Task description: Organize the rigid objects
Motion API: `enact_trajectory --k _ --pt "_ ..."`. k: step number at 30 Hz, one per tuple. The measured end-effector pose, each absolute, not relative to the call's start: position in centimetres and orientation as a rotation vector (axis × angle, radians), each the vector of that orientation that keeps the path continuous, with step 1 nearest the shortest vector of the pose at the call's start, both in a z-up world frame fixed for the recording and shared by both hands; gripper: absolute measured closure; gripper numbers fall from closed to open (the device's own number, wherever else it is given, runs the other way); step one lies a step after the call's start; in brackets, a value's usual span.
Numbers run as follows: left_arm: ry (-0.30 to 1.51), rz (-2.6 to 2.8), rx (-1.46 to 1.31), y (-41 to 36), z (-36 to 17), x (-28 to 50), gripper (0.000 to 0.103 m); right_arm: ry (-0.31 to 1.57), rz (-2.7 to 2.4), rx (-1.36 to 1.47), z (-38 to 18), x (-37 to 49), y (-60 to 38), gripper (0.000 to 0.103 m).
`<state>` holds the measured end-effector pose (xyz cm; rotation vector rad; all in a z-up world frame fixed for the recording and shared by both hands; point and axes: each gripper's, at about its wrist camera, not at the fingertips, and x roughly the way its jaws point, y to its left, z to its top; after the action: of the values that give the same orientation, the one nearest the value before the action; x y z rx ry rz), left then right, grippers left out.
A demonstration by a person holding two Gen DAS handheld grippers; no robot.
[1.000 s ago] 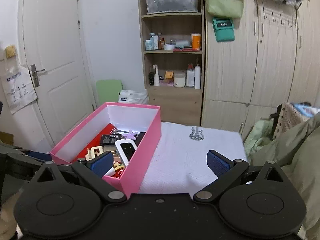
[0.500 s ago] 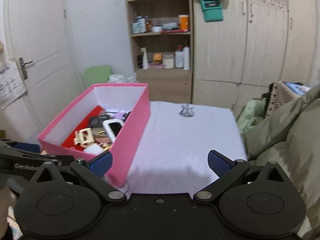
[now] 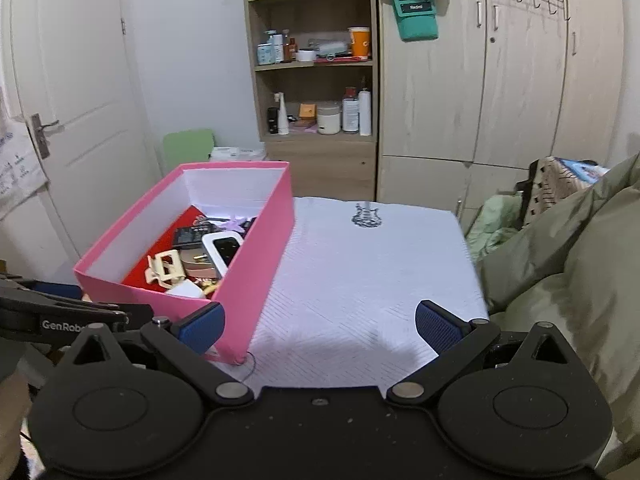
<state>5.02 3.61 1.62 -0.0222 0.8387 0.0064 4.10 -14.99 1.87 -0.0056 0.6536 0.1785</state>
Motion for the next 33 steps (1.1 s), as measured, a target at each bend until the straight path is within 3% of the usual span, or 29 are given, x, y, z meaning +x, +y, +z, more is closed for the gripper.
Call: enact_trajectory --k 13,33 --pt "0.778 0.016 0.024 2.8 1.4 3.7 0.000 0.665 0.170 0.002 1.5 3.5 -15.1 0.000" --pt "0.765 0.016 0.023 3.0 1.2 3.6 0.000 0.693 0.140 0.026 0.9 3.8 -15.6 0.000"
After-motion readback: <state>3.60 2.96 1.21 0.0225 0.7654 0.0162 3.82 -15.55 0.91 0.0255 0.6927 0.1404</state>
